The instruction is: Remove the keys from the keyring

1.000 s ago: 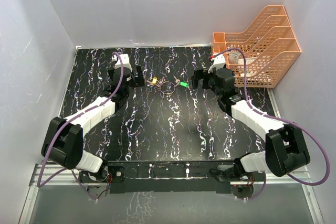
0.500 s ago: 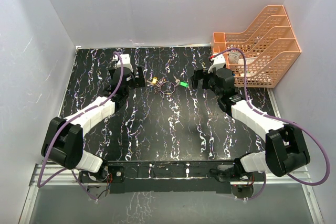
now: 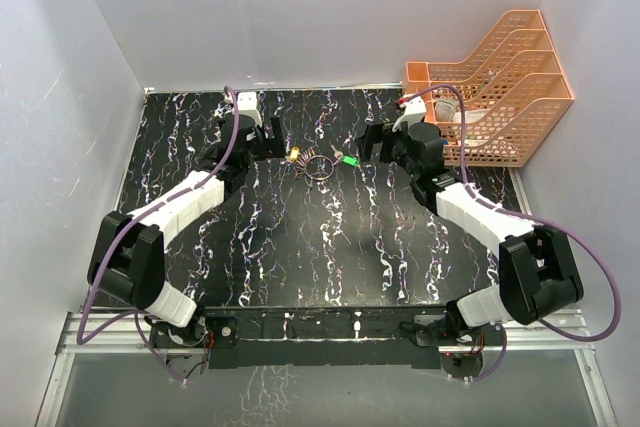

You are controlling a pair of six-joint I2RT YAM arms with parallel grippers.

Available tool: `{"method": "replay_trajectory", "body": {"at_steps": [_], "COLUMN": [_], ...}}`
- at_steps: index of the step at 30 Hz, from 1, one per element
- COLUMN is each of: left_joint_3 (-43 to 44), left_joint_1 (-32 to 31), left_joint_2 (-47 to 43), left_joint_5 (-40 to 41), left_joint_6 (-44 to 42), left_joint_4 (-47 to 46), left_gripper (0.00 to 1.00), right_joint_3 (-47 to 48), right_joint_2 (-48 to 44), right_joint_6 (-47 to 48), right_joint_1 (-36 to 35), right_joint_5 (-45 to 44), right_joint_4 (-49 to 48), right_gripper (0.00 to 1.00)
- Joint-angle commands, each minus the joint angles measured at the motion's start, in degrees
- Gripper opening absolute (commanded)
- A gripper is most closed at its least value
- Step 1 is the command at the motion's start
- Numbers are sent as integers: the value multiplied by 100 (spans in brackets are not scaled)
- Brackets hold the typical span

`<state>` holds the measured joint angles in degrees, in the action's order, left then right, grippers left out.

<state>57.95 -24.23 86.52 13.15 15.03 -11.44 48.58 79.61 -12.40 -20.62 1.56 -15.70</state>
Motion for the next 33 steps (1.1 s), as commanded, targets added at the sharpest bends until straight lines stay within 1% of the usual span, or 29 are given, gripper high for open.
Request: {"method": "replay_trajectory", "body": {"at_steps": [1,5,7,9,11,15,18,22,26,29,33], "left_joint_3": [58,-653,-891,-1010,-1071,-1017,-1070,-1197,-1199,-1223,-1234], "left_joint_1": [6,6,6,4,5,6,6,6,7,5,6], "left_joint_2": [-127,-528,-744,-922,-1048,-943,-868,-839,-724,-756,-777], "left_joint_5": [244,532,911,1222,1283,1481,1418,1379,1184,1248,1319], "left_joint_6": [-33,-190,-229,-139,-152,-25,-27,70,-89,-37,5], "left_joint_4": [-93,-1078,-1340,-1327,-1244,-830,-763,-743,-683,-680,-691], "left_gripper": [99,99,99,99,99,99,99,99,99,99,99], "right_joint_3": [437,563,706,990,1308,1902,2221,2525,2491,2430,2551], "right_joint_2": [130,265,386,615,939,1655,2140,2685,2899,3004,3209], "right_joint_6": [358,442,445,457,492,416,321,418,692,807,778], "right_joint_1": [10,0,-3,2,-1,0,0,-33,-176,-248,-260], "right_joint_5": [149,69,-45,27,158,387,368,227,-262,-540,-416], "right_joint_4": [-443,-576,-501,-233,54,298,459,815,966,941,934], "right_gripper": [98,98,98,98,98,98,98,88,75,67,51]}}
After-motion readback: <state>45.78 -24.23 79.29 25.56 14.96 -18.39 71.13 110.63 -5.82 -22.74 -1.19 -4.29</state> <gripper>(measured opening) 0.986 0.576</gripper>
